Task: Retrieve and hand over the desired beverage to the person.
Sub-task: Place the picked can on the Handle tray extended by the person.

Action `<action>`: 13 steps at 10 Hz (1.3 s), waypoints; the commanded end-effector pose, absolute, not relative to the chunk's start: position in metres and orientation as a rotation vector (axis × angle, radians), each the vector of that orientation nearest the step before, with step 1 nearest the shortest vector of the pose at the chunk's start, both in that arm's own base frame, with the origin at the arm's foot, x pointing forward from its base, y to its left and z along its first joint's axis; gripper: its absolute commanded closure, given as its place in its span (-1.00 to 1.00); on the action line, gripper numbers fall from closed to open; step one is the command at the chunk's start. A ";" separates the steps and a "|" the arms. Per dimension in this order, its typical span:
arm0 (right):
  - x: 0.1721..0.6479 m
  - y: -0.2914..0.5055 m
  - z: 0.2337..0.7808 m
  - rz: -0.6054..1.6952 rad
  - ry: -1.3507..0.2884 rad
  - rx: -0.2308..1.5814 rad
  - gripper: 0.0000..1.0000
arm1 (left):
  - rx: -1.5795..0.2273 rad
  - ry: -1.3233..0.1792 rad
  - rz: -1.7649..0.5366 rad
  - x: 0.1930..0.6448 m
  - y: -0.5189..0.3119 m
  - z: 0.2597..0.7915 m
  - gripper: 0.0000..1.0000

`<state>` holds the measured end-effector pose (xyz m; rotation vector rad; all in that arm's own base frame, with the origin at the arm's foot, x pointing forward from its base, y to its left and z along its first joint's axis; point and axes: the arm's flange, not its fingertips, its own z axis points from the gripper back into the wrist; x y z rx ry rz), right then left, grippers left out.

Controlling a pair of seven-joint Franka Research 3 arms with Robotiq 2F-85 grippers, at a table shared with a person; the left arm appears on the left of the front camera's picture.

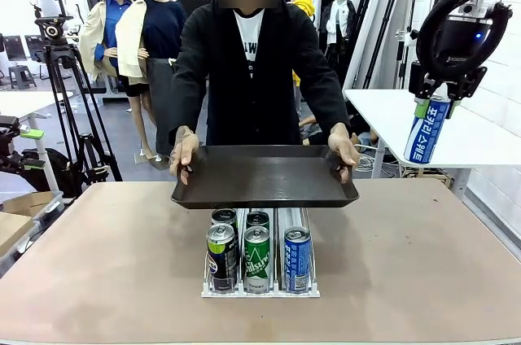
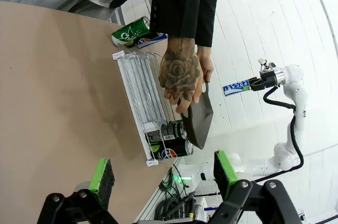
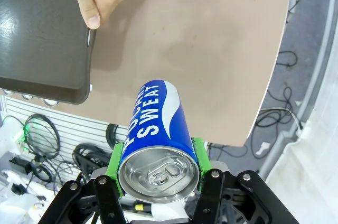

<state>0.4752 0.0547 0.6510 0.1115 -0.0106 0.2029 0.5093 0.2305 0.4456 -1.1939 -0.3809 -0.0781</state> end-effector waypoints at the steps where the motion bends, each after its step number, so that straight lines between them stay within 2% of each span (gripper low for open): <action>1: 0.472 0.075 0.666 0.226 -0.012 0.127 1.00 | -1.188 -0.382 -0.064 0.510 0.230 0.448 -1.00; 4: 0.465 0.117 0.681 0.262 -0.050 0.156 1.00 | -1.188 -0.382 -0.064 0.510 0.230 0.448 -1.00; 8: 0.462 0.181 0.696 0.353 -0.105 0.099 1.00 | -1.188 -0.382 -0.064 0.510 0.230 0.448 -1.00; 13: 0.473 0.261 0.682 0.431 -0.180 0.087 1.00 | -1.188 -0.382 -0.064 0.510 0.230 0.448 -1.00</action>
